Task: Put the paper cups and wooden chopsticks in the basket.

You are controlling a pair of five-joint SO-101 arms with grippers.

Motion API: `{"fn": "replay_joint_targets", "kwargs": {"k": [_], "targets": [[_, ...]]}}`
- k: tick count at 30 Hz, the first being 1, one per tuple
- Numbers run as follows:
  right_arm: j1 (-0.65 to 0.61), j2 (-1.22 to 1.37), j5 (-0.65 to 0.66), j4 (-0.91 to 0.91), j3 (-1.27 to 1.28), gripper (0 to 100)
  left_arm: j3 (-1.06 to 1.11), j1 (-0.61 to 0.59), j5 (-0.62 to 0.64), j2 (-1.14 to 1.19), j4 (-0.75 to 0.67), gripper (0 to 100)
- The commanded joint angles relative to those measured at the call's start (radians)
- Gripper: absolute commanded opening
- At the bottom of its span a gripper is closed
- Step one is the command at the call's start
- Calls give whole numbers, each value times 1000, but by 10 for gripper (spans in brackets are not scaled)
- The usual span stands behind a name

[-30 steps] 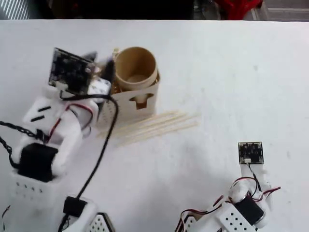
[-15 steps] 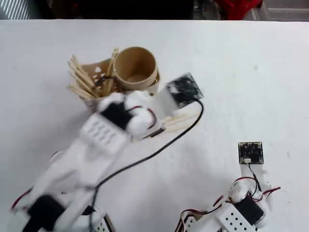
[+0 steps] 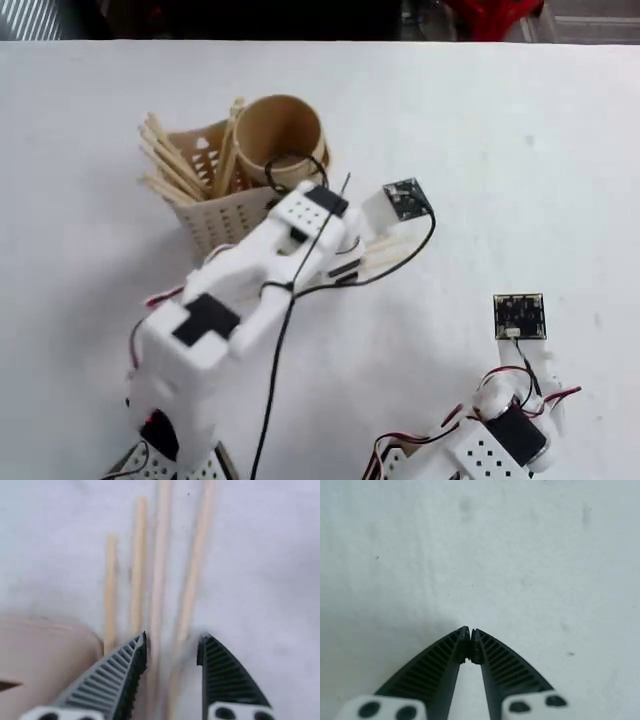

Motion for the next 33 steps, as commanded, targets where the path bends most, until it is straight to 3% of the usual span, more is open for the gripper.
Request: {"fn": "replay_joint_targets", "kwargs": {"k": [1, 5, 10, 17, 33], "targets": [[4, -15, 3, 7, 8, 17, -180, -27, -9, 119, 66, 177], [4, -15, 3, 7, 8, 17, -313, -35, -3, 203, 184, 169], [4, -15, 3, 7, 8, 17, -423, -27, -3, 272, 261, 28], [4, -15, 3, 7, 8, 17, -445, -1, -2, 266, 269, 23], [4, -15, 3, 7, 8, 17, -445, 47, 58, -246, 348, 22]]}}
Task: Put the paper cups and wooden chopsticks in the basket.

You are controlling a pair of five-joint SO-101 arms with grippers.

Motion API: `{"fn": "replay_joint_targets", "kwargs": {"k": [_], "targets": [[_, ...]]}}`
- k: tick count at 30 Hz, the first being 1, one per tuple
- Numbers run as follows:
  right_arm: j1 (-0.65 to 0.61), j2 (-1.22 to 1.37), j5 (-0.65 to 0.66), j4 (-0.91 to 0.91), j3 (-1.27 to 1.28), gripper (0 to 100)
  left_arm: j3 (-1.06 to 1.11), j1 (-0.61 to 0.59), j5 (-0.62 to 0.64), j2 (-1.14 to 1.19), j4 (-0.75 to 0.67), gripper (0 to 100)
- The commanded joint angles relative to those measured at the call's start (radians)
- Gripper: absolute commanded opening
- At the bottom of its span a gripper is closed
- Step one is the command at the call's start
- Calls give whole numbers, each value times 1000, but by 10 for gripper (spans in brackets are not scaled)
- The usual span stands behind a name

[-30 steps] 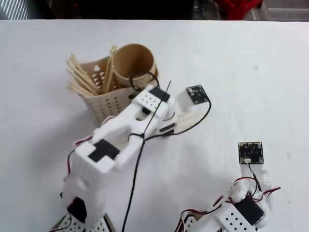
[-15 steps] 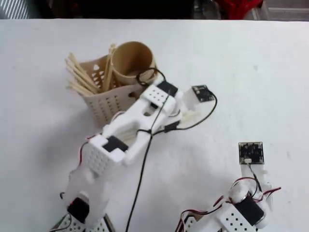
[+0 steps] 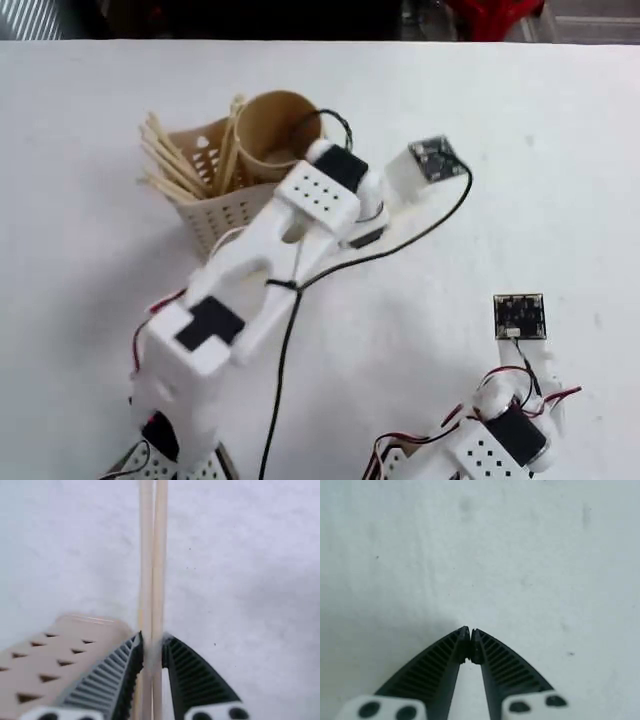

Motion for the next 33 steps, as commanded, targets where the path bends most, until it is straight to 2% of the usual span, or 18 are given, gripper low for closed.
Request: {"fn": "replay_joint_targets", "kwargs": {"k": [1, 5, 10, 17, 22, 27, 30, 33], "targets": [[4, -15, 3, 7, 8, 17, -35, 13, 23, -236, 8, 22], [4, -15, 3, 7, 8, 17, -37, 25, 74, -414, 31, 22], [4, -15, 3, 7, 8, 17, -37, 50, 77, -650, 58, 22], [4, -15, 3, 7, 8, 17, -37, 38, 77, -935, -34, 22], [4, -15, 3, 7, 8, 17, -26, -131, 86, -1053, -189, 22], [4, -15, 3, 7, 8, 17, -26, -338, 232, -1081, -170, 22], [4, -15, 3, 7, 8, 17, 46, -351, 262, -1135, -163, 22], [4, -15, 3, 7, 8, 17, 279, -354, 287, -1196, -321, 22]]}}
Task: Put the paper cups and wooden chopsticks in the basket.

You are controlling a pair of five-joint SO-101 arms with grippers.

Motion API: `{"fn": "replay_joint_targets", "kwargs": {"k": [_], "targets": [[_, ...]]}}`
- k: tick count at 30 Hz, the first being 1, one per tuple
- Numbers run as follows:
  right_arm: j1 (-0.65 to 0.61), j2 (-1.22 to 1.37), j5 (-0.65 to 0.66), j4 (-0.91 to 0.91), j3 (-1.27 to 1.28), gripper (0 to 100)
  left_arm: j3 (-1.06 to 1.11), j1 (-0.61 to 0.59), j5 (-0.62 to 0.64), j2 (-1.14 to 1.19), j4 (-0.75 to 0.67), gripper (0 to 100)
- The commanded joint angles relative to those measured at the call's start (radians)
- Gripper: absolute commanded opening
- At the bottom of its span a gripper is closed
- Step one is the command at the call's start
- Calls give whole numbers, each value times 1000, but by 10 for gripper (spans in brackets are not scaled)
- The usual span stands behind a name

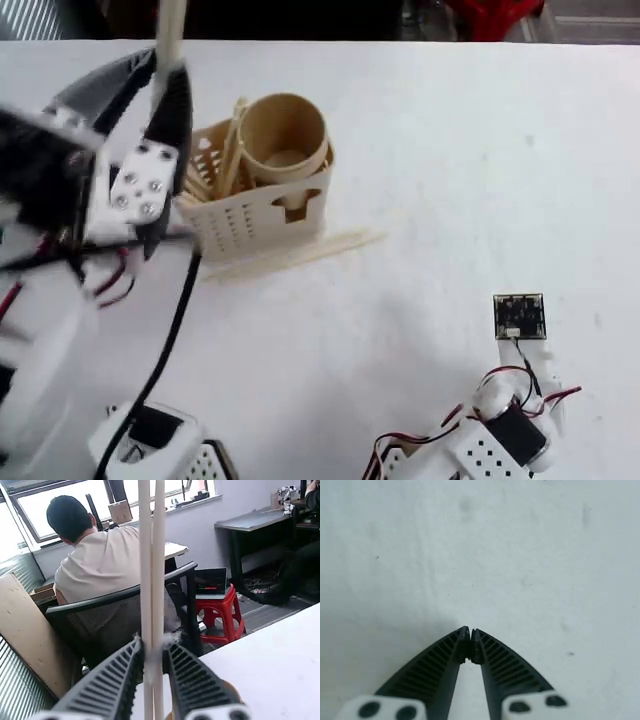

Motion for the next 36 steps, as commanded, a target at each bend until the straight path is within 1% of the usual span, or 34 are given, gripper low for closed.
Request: {"fn": "replay_joint_targets", "kwargs": {"k": [1, 4, 6, 7, 9, 11, 15, 20, 23, 25, 29, 31, 33, 36], "targets": [[4, -15, 3, 7, 8, 17, 327, -19, 44, -76, -250, 22], [4, -15, 3, 7, 8, 17, 624, -56, 77, -125, -562, 21], [4, -15, 3, 7, 8, 17, 775, -76, 114, -128, -776, 21], [4, -15, 3, 7, 8, 17, 827, -90, 129, -122, -858, 21], [4, -15, 3, 7, 8, 17, 879, -110, 152, -93, -933, 21], [4, -15, 3, 7, 8, 17, 888, -117, 169, -47, -930, 21], [4, -15, 3, 7, 8, 17, 891, -128, 172, 21, -881, 22], [4, -15, 3, 7, 8, 17, 882, -134, 172, 27, -766, 24], [4, -15, 3, 7, 8, 17, 882, -136, 172, 27, -732, 25], [4, -15, 3, 7, 8, 17, 882, -136, 170, 27, -730, 51], [4, -15, 3, 7, 8, 17, 879, -136, 170, 27, -730, 144], [4, -15, 3, 7, 8, 17, 855, -136, 172, 27, -720, 139], [4, -15, 3, 7, 8, 17, 802, -136, 172, 27, -669, 124], [4, -15, 3, 7, 8, 17, 687, -131, 172, 27, -555, 119]]}}
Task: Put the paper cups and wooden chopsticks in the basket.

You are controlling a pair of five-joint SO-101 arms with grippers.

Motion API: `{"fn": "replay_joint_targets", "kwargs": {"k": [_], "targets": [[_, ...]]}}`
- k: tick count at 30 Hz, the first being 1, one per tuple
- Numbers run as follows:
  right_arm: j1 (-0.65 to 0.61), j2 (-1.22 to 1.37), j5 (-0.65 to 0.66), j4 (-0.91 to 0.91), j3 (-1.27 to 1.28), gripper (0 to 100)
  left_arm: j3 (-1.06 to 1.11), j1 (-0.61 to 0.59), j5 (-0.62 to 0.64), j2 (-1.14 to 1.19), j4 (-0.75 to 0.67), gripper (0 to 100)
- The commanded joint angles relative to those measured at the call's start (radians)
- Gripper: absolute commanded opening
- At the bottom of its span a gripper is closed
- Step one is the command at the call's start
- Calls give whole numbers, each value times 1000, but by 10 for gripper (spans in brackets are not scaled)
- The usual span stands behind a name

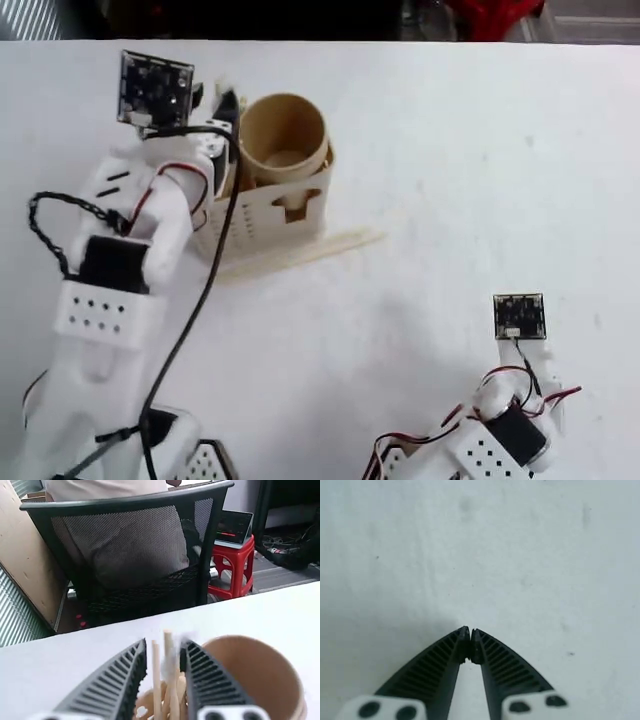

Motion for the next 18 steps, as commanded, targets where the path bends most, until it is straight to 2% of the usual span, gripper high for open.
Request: {"fn": "replay_joint_targets", "kwargs": {"k": [1, 5, 8, 10, 14, 16, 18], "targets": [[4, -15, 3, 7, 8, 17, -204, -4, 9, -1, 146, 119], [4, -15, 3, 7, 8, 17, -362, 15, 9, -1, 310, 117], [4, -15, 3, 7, 8, 17, -446, 122, -3, 2, 462, 116], [4, -15, 3, 7, 8, 17, -470, 249, -86, 2, 560, 116], [4, -15, 3, 7, 8, 17, -462, 473, -384, 13, 732, 116], [4, -15, 3, 7, 8, 17, -405, 530, -437, 25, 744, 116], [4, -15, 3, 7, 8, 17, -325, 538, -442, 73, 703, 116]]}}
